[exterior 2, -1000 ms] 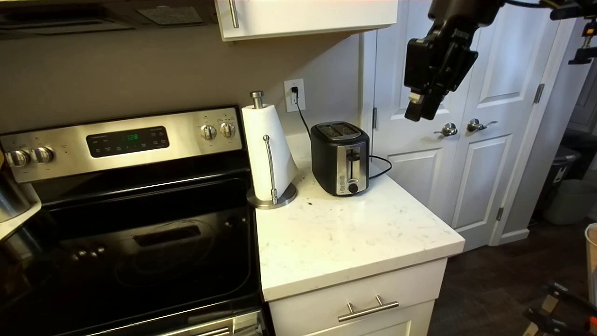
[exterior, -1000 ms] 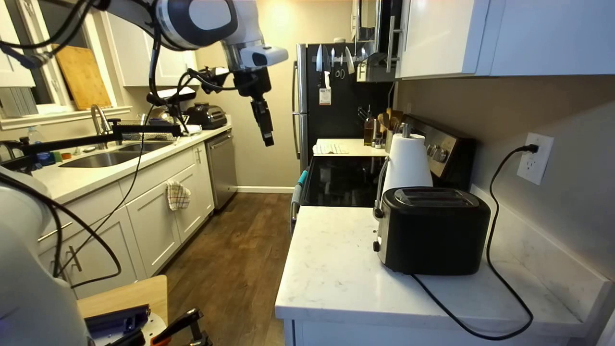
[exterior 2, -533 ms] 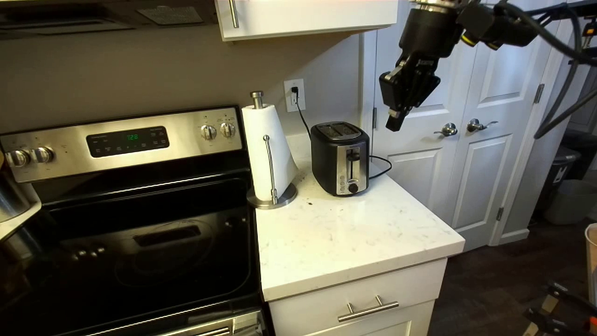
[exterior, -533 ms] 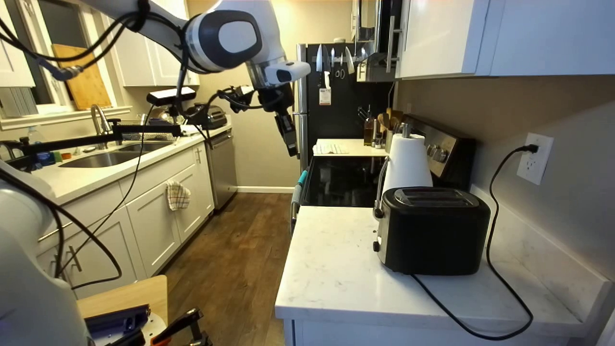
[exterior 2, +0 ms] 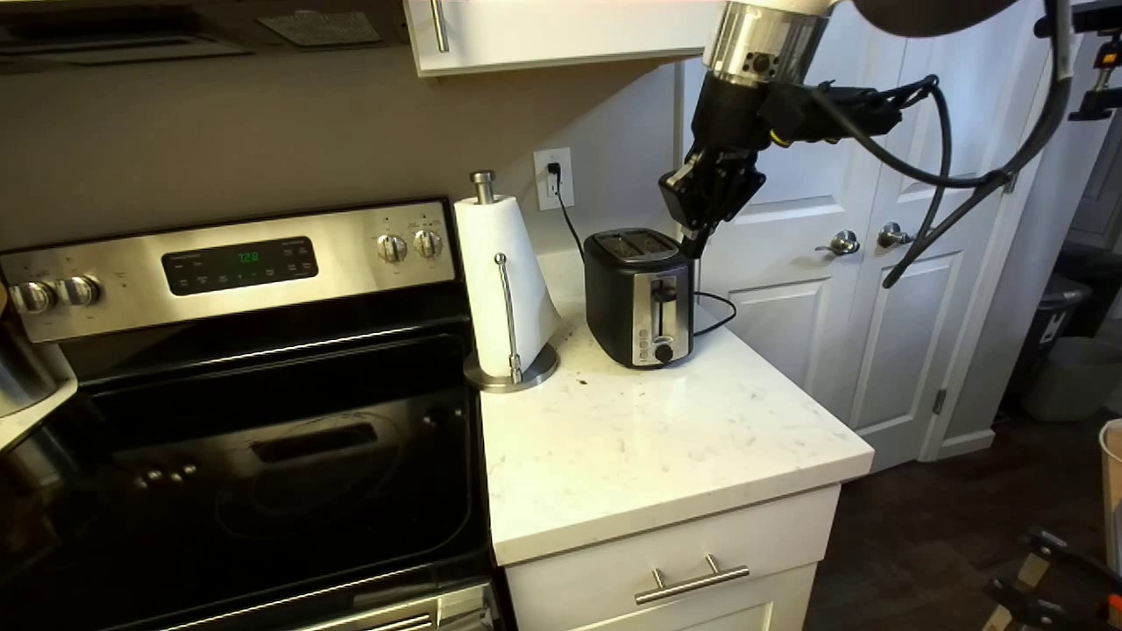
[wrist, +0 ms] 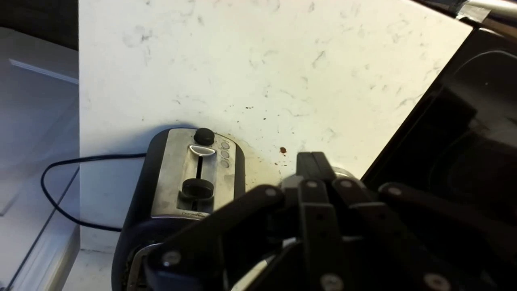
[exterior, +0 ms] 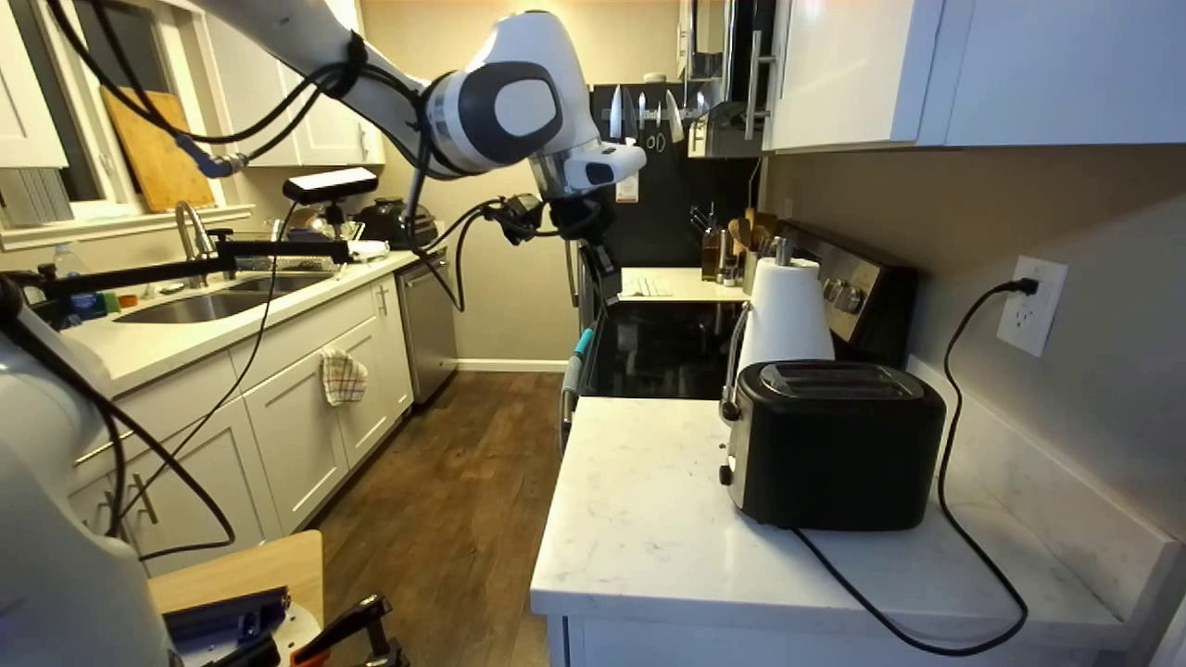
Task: Push down the toaster lever
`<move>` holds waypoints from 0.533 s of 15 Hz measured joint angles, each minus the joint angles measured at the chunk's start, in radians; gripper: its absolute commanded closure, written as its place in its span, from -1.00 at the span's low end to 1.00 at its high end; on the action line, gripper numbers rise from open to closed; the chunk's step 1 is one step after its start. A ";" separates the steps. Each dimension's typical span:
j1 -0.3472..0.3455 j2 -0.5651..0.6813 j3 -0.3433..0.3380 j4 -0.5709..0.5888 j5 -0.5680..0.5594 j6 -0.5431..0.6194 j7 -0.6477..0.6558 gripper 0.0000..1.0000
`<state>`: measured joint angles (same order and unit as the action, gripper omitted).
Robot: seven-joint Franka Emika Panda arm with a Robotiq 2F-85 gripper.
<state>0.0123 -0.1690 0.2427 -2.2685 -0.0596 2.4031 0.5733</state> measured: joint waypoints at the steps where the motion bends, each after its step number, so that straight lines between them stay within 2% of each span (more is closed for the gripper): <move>1: 0.000 0.026 -0.009 0.020 -0.018 0.000 0.007 1.00; 8: 0.011 0.199 -0.084 0.155 -0.073 0.000 0.020 1.00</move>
<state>0.0233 0.0304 0.1590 -2.1137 -0.1322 2.4030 0.5935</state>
